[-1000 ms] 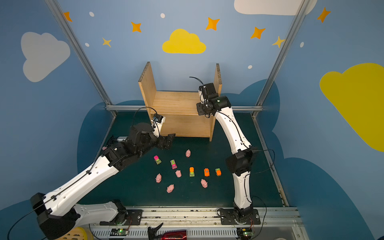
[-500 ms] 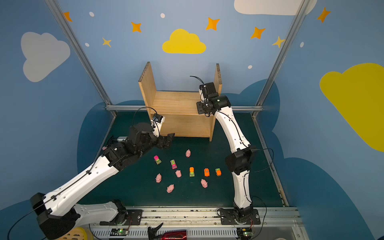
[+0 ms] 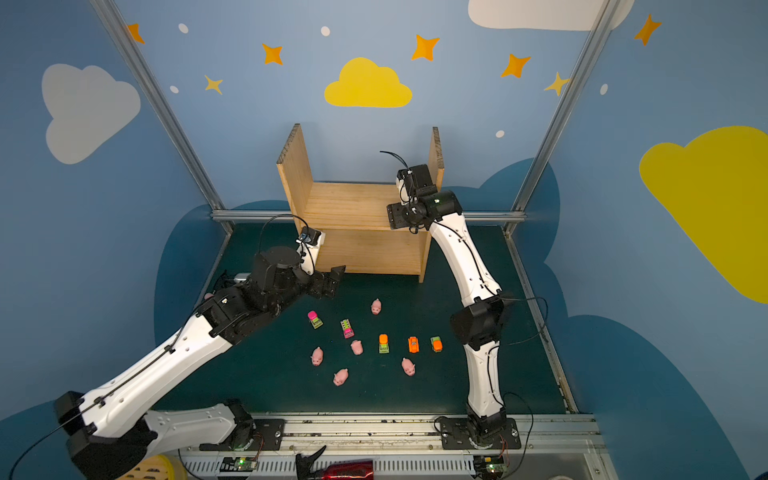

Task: Place and organize the plastic toys onto the shelf
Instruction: 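Open the right gripper to release the pig on the upper shelf, then withdraw the right gripper from the shelf down toward the toys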

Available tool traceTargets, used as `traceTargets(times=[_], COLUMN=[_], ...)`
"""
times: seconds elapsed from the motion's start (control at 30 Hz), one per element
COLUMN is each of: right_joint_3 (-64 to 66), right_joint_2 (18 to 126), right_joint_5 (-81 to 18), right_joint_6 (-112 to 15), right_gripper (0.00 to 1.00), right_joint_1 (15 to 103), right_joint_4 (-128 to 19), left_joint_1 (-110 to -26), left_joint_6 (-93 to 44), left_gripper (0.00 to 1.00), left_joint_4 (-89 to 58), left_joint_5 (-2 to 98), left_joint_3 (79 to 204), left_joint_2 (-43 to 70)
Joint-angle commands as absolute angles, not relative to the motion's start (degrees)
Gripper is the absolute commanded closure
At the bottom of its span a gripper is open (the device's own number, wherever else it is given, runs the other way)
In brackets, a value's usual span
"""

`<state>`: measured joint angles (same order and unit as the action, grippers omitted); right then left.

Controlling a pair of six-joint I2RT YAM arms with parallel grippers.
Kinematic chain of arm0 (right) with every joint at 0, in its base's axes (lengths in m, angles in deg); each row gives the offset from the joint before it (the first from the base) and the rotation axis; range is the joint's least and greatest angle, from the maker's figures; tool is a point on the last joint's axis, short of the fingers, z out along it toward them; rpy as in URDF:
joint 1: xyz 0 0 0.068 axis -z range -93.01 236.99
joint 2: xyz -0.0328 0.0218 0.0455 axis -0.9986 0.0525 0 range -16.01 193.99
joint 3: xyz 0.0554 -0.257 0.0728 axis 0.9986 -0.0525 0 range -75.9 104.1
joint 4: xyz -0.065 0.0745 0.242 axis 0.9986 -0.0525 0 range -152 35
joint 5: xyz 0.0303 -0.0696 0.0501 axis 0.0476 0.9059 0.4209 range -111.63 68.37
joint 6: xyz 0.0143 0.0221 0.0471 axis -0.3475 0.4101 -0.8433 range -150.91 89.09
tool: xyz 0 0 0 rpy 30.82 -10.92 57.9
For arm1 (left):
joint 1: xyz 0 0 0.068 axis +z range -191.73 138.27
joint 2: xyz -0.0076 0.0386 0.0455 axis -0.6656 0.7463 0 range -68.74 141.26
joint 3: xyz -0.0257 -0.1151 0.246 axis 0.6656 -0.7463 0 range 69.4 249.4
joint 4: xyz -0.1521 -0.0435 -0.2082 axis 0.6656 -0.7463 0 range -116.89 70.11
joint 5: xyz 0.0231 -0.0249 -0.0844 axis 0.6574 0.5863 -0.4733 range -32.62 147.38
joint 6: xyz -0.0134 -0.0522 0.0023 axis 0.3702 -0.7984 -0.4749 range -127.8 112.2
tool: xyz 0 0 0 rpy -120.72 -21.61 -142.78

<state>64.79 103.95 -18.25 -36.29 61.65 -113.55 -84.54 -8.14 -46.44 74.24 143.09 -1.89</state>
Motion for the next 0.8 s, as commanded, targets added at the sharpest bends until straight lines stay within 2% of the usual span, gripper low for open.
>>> traceTargets(times=[0.0,0.3,0.53,0.77], right_joint_3=[64.64,51.2,27.19,-1.56], right_joint_2=[98.13,86.46,68.48,52.38], right_joint_5=[-17.49,-16.08,-11.79,-8.91], right_joint_6=[-37.66,-39.06,-42.78,-53.43], right_gripper=[0.2,0.19,0.2,0.2], right_joint_1=[62.05,59.08,51.41,41.92], right_joint_4=[-113.19,-109.87,-103.04,-92.11], left_joint_1=[-84.6,-84.57,-84.77,-85.38], left_joint_6=[-9.62,-14.77,-21.88,-30.38], left_gripper=[0.0,0.0,0.0,0.0], left_joint_4=[-48.04,-50.48,-52.66,-52.86], left_joint_5=[75.85,73.96,73.66,73.9], left_joint_3=[143.07,140.02,133.11,122.77], left_joint_2=[-5.12,-12.35,-19.0,-27.26])
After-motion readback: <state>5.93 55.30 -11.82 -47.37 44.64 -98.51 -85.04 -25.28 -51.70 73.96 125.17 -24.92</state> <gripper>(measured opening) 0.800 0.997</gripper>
